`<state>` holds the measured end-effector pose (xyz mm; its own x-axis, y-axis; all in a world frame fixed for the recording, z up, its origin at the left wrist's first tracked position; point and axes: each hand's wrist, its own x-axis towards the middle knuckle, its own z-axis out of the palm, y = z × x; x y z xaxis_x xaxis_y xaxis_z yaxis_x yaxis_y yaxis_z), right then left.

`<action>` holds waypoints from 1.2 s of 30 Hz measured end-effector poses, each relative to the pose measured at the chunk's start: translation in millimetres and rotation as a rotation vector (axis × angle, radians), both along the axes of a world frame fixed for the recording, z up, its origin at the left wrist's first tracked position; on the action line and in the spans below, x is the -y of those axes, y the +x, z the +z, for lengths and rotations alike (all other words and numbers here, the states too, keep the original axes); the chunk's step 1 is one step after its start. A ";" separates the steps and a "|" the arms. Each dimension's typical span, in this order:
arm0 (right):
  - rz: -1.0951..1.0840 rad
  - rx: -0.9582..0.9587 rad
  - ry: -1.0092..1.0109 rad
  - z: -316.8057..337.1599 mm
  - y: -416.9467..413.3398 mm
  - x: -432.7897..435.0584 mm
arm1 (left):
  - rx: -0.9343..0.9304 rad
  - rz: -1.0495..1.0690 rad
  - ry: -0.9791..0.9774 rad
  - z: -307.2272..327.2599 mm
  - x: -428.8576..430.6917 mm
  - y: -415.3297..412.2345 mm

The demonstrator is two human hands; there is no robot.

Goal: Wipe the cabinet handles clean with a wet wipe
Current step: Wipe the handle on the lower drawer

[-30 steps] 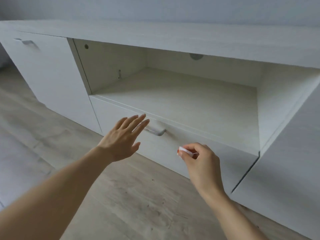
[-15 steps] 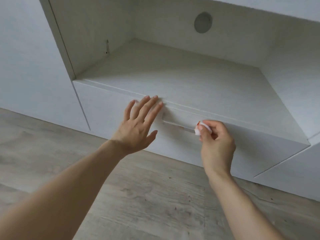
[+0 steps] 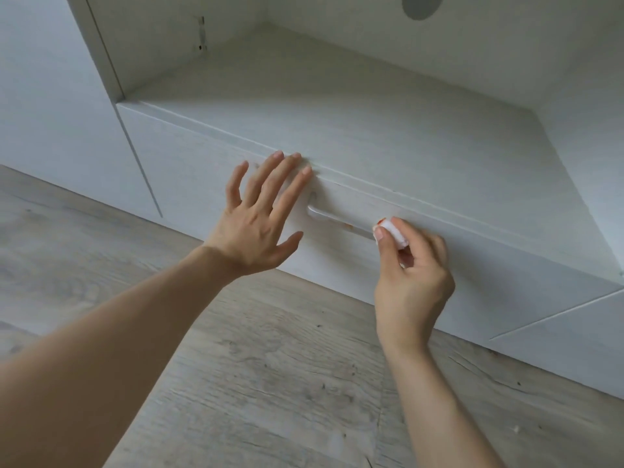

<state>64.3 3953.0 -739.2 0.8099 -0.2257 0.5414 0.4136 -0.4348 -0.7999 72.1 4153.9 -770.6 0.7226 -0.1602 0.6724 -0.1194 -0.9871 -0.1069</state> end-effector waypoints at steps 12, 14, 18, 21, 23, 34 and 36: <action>0.017 0.087 0.343 -13.0 2.2 0.2 | 0.086 -0.064 -0.008 -15.1 -2.8 18.1; 0.046 0.094 0.232 -9.9 3.5 -4.1 | 0.116 -0.072 -0.049 -17.0 -0.8 20.5; 0.039 0.178 0.018 -13.0 5.1 -0.3 | 0.176 -0.084 -0.115 -22.1 4.5 26.2; 0.017 0.207 0.062 -18.4 6.2 -2.2 | 0.202 -0.100 -0.129 -23.1 4.3 28.8; -0.008 0.252 -0.008 -22.0 5.2 -3.5 | 0.212 -0.104 -0.117 -23.5 2.5 29.3; -0.039 0.305 0.029 -31.5 1.0 -26.3 | 0.222 -0.129 -0.129 -26.6 -1.0 32.7; -0.051 0.298 -0.004 -30.9 0.9 -26.6 | 0.224 -0.132 -0.130 -27.0 -1.5 32.9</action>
